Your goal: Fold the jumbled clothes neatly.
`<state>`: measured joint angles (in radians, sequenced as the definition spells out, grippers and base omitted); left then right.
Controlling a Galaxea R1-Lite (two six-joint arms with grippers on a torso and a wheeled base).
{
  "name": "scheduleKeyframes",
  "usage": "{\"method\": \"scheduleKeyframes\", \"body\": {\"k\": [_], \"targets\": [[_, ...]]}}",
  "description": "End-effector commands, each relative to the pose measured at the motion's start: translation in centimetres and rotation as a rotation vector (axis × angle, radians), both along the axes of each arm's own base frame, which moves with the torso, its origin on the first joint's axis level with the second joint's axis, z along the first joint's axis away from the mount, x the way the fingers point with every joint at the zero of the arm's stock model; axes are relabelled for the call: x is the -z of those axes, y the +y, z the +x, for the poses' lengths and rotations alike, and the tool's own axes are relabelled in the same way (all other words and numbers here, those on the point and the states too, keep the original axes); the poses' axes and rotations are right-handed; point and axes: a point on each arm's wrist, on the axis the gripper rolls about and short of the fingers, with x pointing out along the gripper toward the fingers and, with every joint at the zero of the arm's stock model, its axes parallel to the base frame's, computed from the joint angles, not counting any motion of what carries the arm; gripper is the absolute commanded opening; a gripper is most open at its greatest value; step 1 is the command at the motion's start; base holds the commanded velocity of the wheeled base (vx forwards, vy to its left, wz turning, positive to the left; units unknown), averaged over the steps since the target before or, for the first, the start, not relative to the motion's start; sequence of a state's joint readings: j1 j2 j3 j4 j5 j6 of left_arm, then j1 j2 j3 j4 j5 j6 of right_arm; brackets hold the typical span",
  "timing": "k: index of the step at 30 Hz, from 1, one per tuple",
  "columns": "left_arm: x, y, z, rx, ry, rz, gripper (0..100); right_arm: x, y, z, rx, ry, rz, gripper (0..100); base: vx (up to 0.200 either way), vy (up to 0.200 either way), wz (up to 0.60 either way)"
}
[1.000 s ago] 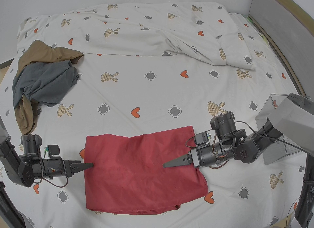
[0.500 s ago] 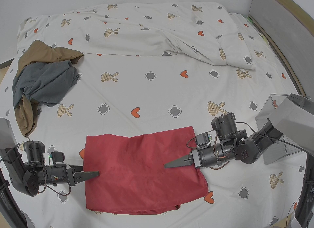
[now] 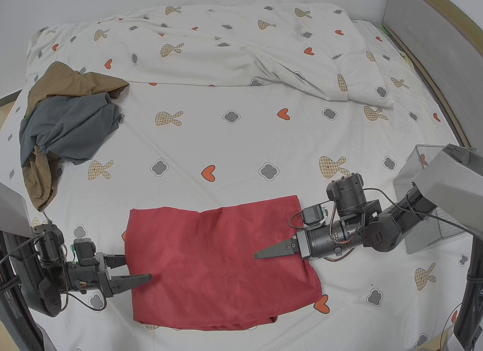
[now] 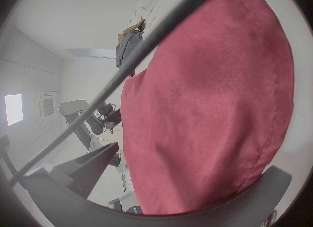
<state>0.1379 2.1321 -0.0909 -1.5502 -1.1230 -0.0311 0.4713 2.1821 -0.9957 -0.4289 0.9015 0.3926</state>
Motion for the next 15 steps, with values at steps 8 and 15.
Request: {"method": "scheduleKeyframes", "body": {"k": [8, 15], "targets": [[3.2, -1.3, -0.1, 0.075, 0.101, -0.004, 100, -0.1, -0.1, -0.1, 0.002, 0.001, 0.000, 100, 0.000, 0.000, 0.00], [2.9, -0.6, 1.2, 0.039, 0.084, -0.019, 100, -0.1, -0.2, -0.2, 0.002, 0.002, -0.001, 100, 0.000, 0.000, 0.00]]}}
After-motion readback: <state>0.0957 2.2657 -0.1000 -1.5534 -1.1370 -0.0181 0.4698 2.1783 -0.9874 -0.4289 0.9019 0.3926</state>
